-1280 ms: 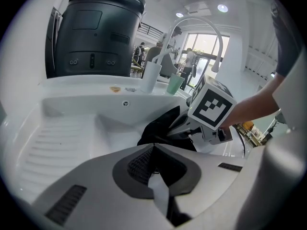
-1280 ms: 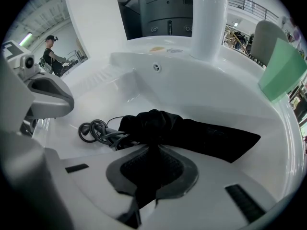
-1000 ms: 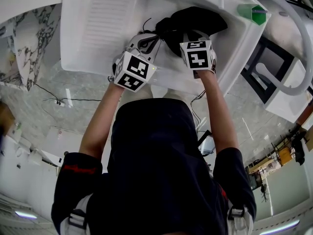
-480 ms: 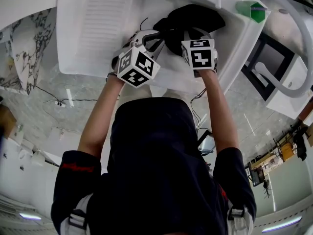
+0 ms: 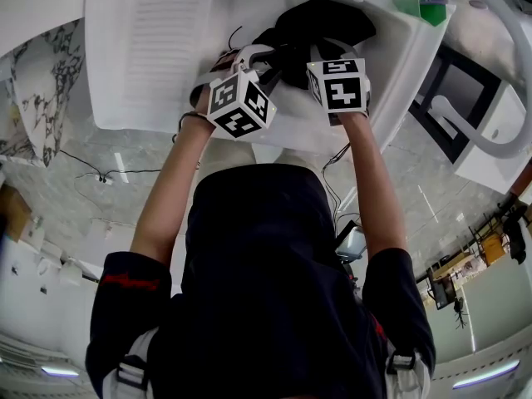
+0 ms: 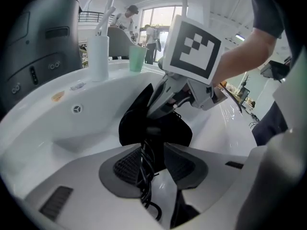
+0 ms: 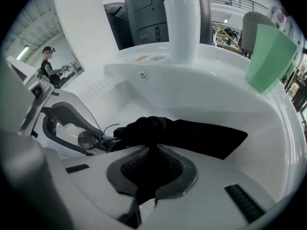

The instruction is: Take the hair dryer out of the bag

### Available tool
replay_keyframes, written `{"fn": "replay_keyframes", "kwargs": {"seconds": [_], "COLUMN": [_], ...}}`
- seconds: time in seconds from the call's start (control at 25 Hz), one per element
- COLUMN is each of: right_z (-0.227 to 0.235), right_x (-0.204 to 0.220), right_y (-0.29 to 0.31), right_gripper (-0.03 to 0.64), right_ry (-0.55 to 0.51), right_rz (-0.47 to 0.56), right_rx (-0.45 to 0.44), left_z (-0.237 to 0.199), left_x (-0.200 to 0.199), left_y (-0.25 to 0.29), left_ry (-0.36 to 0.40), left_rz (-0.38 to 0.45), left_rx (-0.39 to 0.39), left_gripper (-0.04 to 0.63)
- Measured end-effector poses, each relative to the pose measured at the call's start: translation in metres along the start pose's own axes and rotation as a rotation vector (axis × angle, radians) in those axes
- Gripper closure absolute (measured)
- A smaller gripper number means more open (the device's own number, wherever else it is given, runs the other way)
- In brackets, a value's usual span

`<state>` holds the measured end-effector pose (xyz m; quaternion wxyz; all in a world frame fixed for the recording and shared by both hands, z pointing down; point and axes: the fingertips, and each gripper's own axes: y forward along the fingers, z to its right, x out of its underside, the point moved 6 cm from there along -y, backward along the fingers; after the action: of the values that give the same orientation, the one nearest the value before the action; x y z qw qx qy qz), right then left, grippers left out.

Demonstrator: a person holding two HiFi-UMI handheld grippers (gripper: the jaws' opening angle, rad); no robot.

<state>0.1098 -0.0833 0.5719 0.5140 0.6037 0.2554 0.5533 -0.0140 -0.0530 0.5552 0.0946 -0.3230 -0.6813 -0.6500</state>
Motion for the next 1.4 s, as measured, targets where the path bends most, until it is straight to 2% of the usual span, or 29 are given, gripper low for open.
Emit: {"fn": "replay_keyframes", "kwargs": {"seconds": [0.52, 0.76, 0.92, 1.24, 1.4], "right_z": [0.003, 0.004, 0.003, 0.003, 0.003], "right_x": [0.003, 0.002, 0.002, 0.002, 0.001], "right_y": [-0.003, -0.003, -0.003, -0.002, -0.001], "right_gripper": [0.571, 0.571, 0.571, 0.571, 0.571], "right_ry": [0.028, 0.047, 0.048, 0.047, 0.048], "right_rz": [0.017, 0.024, 0.025, 0.027, 0.027], "right_rx": [-0.017, -0.021, -0.025, -0.028, -0.032], "left_z": [-0.001, -0.004, -0.005, -0.007, -0.009], "left_x": [-0.004, -0.007, -0.008, -0.005, -0.002], "left_y": [0.043, 0.050, 0.053, 0.069, 0.076], "left_ry": [0.120, 0.150, 0.139, 0.142, 0.159], "left_rz": [-0.042, -0.038, -0.034, -0.062, -0.097], "left_rx": [0.032, 0.023, 0.003, 0.013, 0.017], "left_gripper": [0.448, 0.448, 0.442, 0.326, 0.319]}}
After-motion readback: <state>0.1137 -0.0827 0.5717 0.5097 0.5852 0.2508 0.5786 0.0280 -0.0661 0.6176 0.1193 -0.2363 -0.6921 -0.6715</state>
